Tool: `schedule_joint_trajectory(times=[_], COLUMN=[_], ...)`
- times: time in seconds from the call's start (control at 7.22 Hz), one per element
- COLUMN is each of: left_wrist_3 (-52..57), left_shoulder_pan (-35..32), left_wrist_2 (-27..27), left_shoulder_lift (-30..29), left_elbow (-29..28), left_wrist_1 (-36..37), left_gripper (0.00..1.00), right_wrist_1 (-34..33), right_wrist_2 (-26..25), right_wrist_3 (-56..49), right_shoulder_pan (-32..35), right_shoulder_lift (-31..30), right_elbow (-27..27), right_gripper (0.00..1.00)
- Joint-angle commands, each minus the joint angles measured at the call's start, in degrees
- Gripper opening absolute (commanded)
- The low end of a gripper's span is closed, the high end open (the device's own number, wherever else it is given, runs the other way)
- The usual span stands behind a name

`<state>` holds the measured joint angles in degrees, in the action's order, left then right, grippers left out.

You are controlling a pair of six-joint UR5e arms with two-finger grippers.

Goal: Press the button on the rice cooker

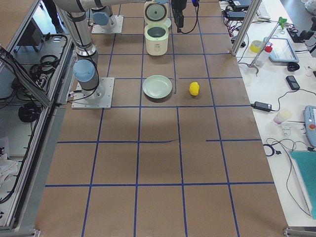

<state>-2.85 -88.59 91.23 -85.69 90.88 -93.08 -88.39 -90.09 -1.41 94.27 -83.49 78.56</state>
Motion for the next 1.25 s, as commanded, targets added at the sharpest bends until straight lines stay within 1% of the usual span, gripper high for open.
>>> schedule_joint_trajectory(times=[0.0, 1.11], left_wrist_3=[-0.05, 0.04], left_shoulder_pan=[0.0, 0.0], left_wrist_2=[0.0, 0.0], left_shoulder_lift=[0.0, 0.0], left_elbow=[0.0, 0.0], left_wrist_1=[0.0, 0.0], left_gripper=[1.0, 1.0], right_wrist_1=[-0.29, -0.38], right_wrist_2=[0.79, 0.53], right_wrist_3=[-0.52, 0.45], right_shoulder_pan=[-1.62, -1.63], right_shoulder_lift=[-0.01, -0.71], right_elbow=[-0.43, -0.43], right_gripper=[1.0, 1.0])
